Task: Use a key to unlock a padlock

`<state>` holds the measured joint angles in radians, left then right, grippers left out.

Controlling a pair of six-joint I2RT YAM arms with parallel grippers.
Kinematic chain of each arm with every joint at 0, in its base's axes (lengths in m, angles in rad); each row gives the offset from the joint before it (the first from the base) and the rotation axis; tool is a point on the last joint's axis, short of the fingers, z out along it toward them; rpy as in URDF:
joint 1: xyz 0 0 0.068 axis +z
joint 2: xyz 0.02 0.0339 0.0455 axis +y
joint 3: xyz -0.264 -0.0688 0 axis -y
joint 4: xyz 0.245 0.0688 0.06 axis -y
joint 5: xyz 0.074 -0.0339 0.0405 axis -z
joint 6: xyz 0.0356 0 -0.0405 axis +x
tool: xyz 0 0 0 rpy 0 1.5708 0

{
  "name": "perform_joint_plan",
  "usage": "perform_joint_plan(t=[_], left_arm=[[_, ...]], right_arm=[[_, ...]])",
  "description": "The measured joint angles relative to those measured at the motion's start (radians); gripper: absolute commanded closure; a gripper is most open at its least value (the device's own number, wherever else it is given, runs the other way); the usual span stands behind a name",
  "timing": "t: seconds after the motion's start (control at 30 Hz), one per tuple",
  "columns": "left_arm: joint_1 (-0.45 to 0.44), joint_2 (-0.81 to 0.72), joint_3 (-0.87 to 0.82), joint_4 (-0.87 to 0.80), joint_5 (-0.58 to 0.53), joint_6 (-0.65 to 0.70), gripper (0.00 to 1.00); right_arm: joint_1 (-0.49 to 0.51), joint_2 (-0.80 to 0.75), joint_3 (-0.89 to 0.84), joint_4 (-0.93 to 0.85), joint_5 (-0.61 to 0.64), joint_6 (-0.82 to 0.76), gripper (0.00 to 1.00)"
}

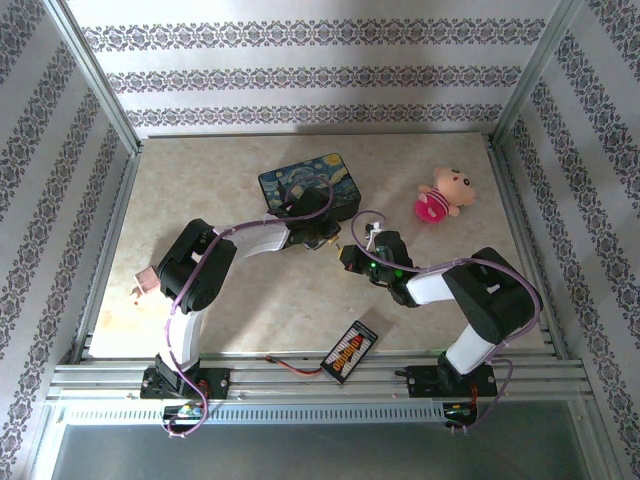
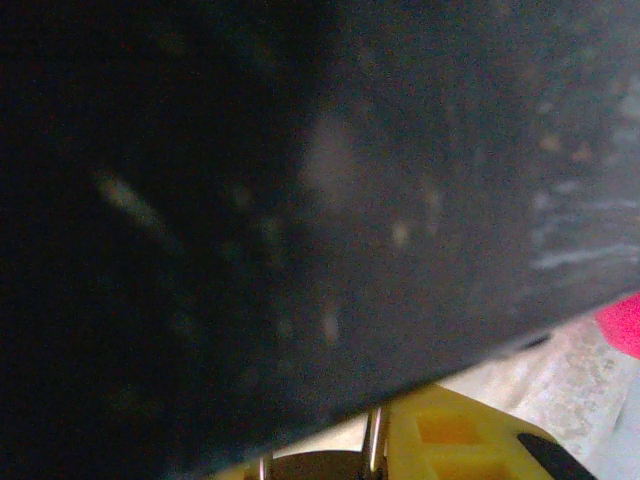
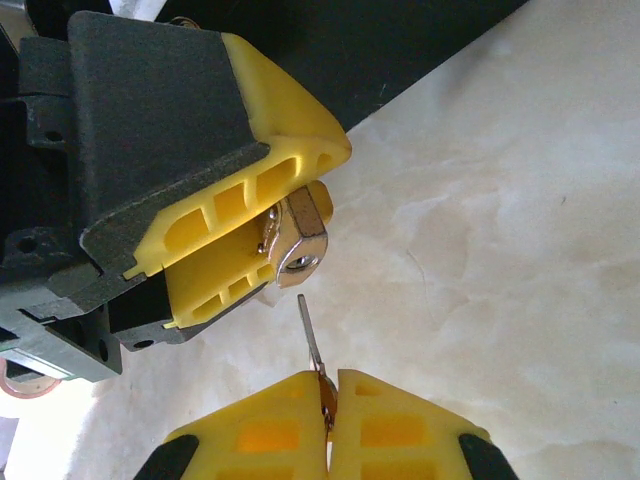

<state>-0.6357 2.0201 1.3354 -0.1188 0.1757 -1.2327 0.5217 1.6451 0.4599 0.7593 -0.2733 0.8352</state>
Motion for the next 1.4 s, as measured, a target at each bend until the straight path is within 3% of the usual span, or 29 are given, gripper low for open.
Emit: perform_joint_plan(t=[1.4], left_arm=[[0.0, 0.0, 0.0, 0.0, 0.001, 0.0, 0.89]], right_arm=[[0.0, 0.053, 0.036, 0.019, 0.0, 0.0, 1.0]])
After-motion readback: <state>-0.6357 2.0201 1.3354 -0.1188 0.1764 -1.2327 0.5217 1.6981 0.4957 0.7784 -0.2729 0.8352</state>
